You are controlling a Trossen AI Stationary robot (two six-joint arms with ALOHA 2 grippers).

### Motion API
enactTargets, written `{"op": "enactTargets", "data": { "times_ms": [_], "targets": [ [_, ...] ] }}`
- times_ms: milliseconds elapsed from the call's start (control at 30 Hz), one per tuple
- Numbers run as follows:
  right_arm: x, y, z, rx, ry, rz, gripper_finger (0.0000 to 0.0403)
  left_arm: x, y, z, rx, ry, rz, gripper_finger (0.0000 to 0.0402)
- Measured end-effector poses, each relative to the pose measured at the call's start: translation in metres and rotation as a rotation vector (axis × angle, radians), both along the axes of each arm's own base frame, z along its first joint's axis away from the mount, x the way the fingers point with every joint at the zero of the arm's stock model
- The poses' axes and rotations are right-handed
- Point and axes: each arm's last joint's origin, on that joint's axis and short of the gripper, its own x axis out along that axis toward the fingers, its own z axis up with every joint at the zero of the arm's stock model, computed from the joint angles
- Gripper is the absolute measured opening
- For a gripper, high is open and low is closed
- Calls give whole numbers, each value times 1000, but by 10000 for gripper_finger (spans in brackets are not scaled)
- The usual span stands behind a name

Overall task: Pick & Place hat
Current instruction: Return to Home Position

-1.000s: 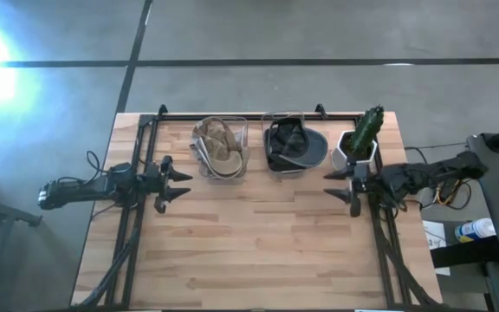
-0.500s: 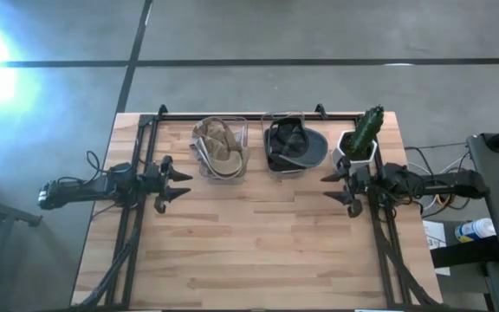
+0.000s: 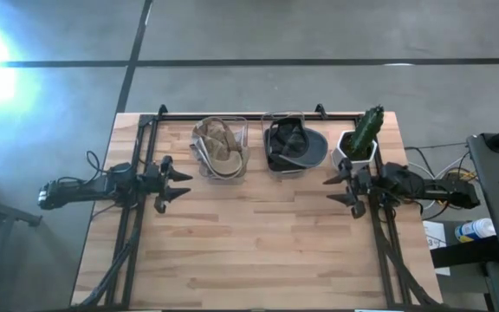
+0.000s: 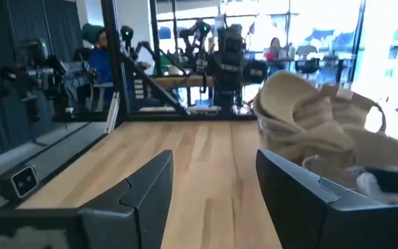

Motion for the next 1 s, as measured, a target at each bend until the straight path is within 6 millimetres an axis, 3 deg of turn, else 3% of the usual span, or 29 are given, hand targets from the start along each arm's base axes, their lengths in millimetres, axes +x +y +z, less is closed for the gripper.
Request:
{"op": "enactTargets", "data": {
  "times_ms": [1000],
  "targets": [
    [4, 0, -5, -28, 53, 0, 203, 0, 0, 0, 0, 2, 1, 197]
  ]
}}
